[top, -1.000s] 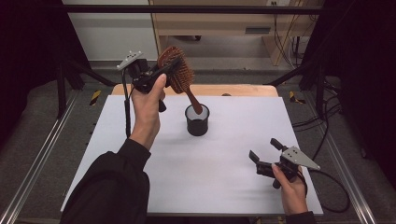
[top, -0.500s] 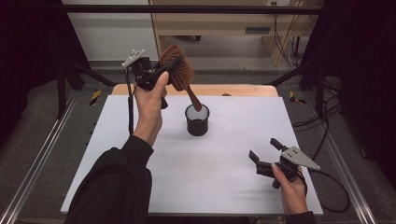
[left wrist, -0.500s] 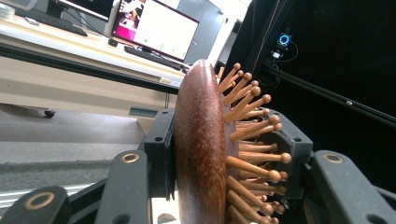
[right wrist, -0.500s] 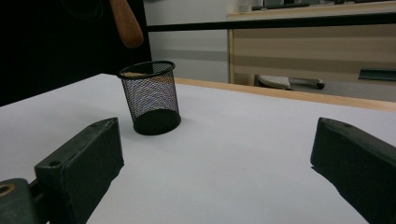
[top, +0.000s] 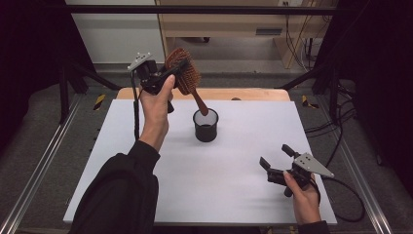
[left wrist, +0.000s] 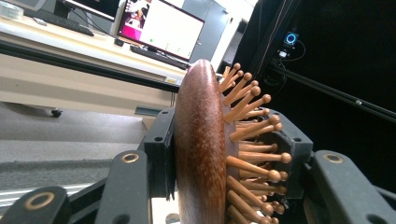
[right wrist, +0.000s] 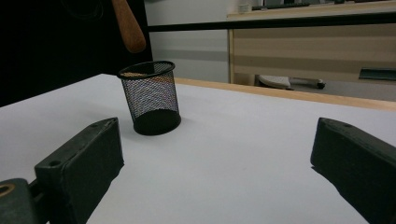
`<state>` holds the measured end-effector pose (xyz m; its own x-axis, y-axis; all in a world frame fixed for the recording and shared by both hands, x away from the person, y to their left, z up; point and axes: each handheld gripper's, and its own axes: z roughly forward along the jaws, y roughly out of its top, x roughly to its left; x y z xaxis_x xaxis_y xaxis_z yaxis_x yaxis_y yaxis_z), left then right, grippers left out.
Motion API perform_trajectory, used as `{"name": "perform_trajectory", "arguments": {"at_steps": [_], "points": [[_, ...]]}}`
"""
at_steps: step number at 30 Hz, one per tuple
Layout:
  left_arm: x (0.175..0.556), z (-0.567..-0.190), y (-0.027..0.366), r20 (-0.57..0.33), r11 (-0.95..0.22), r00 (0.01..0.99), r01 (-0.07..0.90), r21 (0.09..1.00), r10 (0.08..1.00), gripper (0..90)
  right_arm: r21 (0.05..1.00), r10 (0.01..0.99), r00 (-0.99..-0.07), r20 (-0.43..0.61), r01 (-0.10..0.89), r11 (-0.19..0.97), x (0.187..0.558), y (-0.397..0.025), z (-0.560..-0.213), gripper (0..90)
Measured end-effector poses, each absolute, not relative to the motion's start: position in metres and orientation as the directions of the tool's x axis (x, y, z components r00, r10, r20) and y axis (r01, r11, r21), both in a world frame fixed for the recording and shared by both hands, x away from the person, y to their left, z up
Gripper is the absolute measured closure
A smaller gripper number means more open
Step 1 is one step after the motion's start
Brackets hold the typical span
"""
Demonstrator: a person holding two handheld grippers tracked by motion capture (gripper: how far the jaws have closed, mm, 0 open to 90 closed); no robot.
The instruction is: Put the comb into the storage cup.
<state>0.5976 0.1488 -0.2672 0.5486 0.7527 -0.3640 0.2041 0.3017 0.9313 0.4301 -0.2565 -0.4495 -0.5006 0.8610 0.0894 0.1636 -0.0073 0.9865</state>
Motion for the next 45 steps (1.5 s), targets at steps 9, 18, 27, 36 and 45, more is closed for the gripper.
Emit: {"name": "perform_trajectory", "arguments": {"at_steps": [9, 18, 27, 36, 45], "points": [[0.602, -0.273, 0.144, -0.357, 0.290, 0.553, 0.208, 0.934, 0.753, 51.0, 0.986, 0.860, -0.502, 0.090, 0.164, -0.007, 0.430, -0.256, -0.450, 2.7], [0.604, -0.276, 0.141, -0.351, 0.282, 0.553, 0.209, 0.936, 0.756, 51.0, 0.986, 0.860, -0.502, 0.091, 0.165, -0.008, 0.430, -0.256, -0.450, 2.6], [0.605, -0.280, 0.141, -0.345, 0.278, 0.550, 0.204, 0.939, 0.761, 51.0, 0.986, 0.859, -0.504, 0.092, 0.166, -0.008, 0.430, -0.256, -0.450, 2.6], [0.606, -0.285, 0.139, -0.343, 0.270, 0.549, 0.212, 0.939, 0.762, 51.0, 0.986, 0.859, -0.504, 0.091, 0.169, -0.005, 0.430, -0.256, -0.450, 2.5], [0.609, -0.294, 0.136, -0.330, 0.246, 0.553, 0.222, 0.943, 0.765, 51.0, 0.986, 0.858, -0.507, 0.086, 0.167, -0.001, 0.430, -0.255, -0.450, 2.5]]}}
